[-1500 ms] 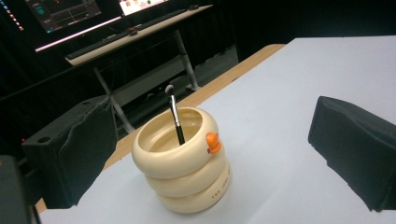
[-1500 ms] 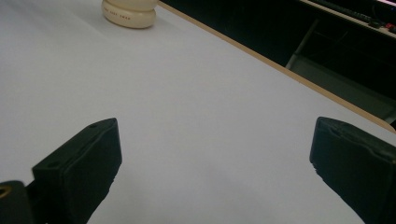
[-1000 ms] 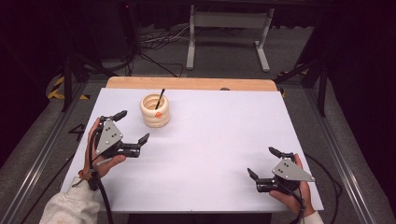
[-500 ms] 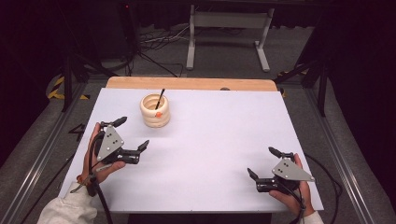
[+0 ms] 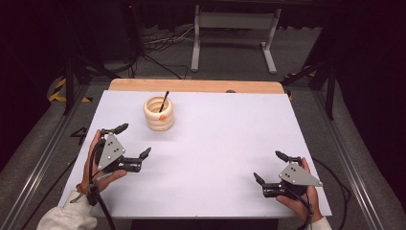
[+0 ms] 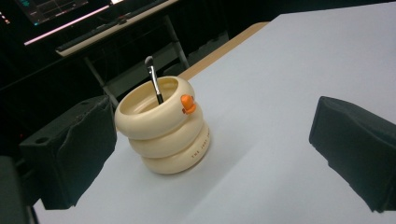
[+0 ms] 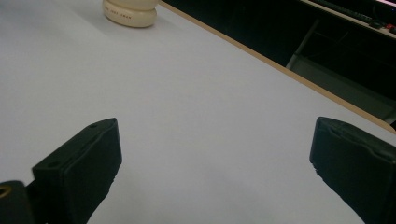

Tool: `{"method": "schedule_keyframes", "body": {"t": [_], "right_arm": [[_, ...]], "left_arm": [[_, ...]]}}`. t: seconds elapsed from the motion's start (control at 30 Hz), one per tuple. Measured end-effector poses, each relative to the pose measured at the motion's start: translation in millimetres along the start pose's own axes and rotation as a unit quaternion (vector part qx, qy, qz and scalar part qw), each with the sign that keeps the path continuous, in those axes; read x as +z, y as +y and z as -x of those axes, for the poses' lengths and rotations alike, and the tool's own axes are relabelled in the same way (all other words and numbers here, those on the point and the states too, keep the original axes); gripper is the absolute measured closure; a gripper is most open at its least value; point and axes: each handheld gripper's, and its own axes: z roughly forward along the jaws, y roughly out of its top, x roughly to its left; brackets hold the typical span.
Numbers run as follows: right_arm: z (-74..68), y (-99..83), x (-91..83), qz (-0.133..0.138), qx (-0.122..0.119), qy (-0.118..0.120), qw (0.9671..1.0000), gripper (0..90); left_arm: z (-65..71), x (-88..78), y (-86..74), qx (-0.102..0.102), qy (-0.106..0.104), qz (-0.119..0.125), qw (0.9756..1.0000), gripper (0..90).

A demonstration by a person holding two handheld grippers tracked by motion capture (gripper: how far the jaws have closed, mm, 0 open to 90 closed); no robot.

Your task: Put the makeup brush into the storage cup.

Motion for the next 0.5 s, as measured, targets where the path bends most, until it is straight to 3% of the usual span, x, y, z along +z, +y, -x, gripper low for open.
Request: {"method": "schedule_keyframes", "body": {"t": [0.5], "right_arm": [[-0.8, 0.5, 0.4, 0.0, -0.001, 0.0, 1.0, 2.7]], "left_arm": [[9.6, -4.1, -12.7, 0.004, -0.003, -0.015, 0.9999, 2.0]]}}
